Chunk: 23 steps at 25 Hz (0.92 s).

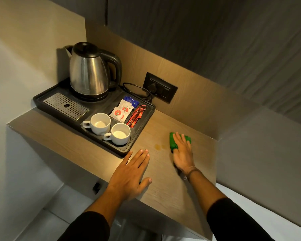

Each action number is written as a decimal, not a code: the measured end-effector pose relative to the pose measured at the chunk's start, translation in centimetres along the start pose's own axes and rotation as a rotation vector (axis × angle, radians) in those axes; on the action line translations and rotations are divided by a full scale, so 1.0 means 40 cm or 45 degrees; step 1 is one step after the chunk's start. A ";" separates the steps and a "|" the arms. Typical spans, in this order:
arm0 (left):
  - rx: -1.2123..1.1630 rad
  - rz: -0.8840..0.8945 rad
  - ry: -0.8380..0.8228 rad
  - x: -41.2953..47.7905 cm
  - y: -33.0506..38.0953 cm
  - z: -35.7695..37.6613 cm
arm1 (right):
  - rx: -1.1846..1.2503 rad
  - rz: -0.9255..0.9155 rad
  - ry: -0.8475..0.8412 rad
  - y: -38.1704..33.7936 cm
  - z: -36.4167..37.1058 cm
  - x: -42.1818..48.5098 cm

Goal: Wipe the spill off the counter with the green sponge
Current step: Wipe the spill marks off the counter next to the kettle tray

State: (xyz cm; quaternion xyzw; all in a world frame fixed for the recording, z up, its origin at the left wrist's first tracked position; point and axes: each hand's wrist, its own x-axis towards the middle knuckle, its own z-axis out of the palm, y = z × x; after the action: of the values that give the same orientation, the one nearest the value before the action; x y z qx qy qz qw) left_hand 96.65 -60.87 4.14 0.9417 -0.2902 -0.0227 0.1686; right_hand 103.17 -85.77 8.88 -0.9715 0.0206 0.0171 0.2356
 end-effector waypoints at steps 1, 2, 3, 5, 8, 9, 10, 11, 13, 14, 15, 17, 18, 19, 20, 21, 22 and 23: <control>-0.004 -0.004 0.006 -0.001 0.000 -0.002 | 0.004 -0.107 -0.079 -0.043 0.023 0.000; -0.001 -0.003 0.013 -0.003 -0.001 -0.003 | -0.003 -0.254 -0.144 -0.052 0.045 -0.024; 0.005 -0.001 0.017 -0.003 0.001 -0.002 | -0.018 -0.379 -0.203 -0.030 0.053 -0.067; 0.015 -0.007 0.011 -0.003 0.004 -0.002 | -0.031 -0.465 -0.223 0.065 0.035 -0.178; 0.021 -0.006 0.002 -0.002 0.003 -0.001 | -0.016 -0.355 -0.126 0.100 0.003 -0.144; 0.025 0.000 -0.003 -0.002 0.003 0.000 | -0.033 -0.262 -0.071 0.063 0.009 -0.088; 0.027 0.001 -0.001 -0.001 0.002 0.002 | -0.033 -0.168 -0.039 0.013 0.020 -0.035; 0.026 -0.002 0.003 -0.001 0.002 0.002 | -0.022 -0.140 -0.063 -0.040 0.033 -0.005; 0.032 0.003 0.009 0.001 0.003 -0.001 | 0.005 -0.300 -0.160 -0.093 0.060 -0.026; 0.033 0.005 0.020 0.002 0.003 0.000 | 0.004 -0.413 -0.208 -0.074 0.069 -0.078; 0.030 0.003 0.031 0.002 0.003 0.001 | -0.009 -0.479 -0.253 -0.033 0.070 -0.149; 0.032 0.002 0.015 0.001 0.002 0.001 | -0.021 -0.492 -0.246 0.071 0.043 -0.292; 0.037 0.002 0.007 0.001 0.002 0.001 | -0.011 -0.468 -0.220 0.116 0.018 -0.323; 0.040 0.001 0.005 0.001 0.001 0.002 | -0.007 -0.434 -0.190 0.143 -0.002 -0.315; 0.039 0.005 0.003 0.001 -0.001 0.002 | -0.018 -0.375 -0.145 0.144 -0.016 -0.284; 0.036 0.013 0.000 0.001 -0.001 0.002 | -0.029 -0.266 -0.079 0.123 -0.021 -0.236; 0.033 0.019 0.002 0.000 -0.001 0.002 | -0.025 -0.142 -0.012 0.085 -0.022 -0.189; 0.031 0.022 0.011 0.001 0.000 0.004 | -0.010 -0.056 0.001 0.037 -0.017 -0.161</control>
State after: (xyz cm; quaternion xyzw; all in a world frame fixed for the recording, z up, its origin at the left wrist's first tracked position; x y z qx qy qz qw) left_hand 96.66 -60.92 4.00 0.9412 -0.2980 -0.0136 0.1584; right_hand 96.67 -87.19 9.08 -0.9726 -0.0007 0.0117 0.2321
